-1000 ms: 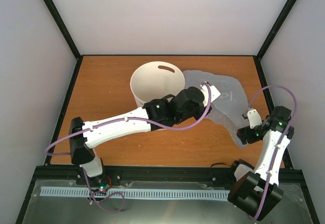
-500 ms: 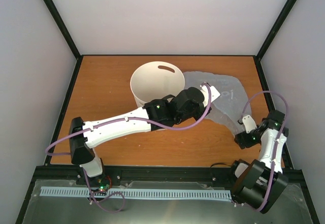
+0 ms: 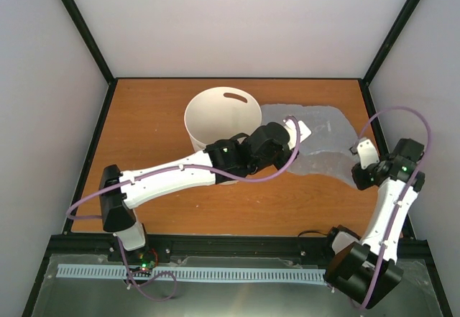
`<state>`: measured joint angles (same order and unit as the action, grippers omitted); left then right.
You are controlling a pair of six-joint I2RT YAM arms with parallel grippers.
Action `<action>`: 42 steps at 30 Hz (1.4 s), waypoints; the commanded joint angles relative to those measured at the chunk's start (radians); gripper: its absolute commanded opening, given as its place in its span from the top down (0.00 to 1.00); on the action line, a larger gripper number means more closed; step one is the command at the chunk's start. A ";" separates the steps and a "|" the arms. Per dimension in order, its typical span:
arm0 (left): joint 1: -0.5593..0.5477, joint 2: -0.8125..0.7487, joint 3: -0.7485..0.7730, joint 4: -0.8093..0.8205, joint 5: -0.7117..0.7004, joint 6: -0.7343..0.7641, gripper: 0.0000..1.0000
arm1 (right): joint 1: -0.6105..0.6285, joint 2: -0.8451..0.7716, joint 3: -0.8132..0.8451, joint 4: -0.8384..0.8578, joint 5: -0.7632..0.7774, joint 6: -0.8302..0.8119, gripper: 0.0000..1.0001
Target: Put the trash bags into the trash bin
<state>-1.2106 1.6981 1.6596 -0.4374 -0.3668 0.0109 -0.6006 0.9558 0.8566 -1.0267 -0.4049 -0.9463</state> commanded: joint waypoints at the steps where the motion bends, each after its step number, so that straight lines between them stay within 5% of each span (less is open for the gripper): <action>1: 0.012 0.017 0.061 -0.002 -0.003 0.005 0.99 | -0.003 0.003 0.100 -0.069 -0.097 0.042 0.97; 9: 0.038 0.028 0.115 0.026 -0.004 0.050 0.99 | -0.004 0.021 0.277 -0.098 -0.143 0.083 0.97; 25: 0.042 0.089 0.665 -0.003 0.039 0.093 0.99 | 0.003 0.191 1.027 -0.200 -0.469 0.340 0.97; 36: 0.042 -0.017 0.707 0.124 0.014 0.095 0.99 | 0.076 0.428 1.621 -0.125 -0.539 0.611 0.97; 42: 0.042 -0.044 0.722 0.143 -0.036 0.119 0.99 | 0.153 0.454 1.612 -0.009 -0.564 0.708 0.97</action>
<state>-1.1728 1.6848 2.3371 -0.3305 -0.3565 0.0998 -0.5053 1.3895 2.4676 -1.1004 -0.9474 -0.3389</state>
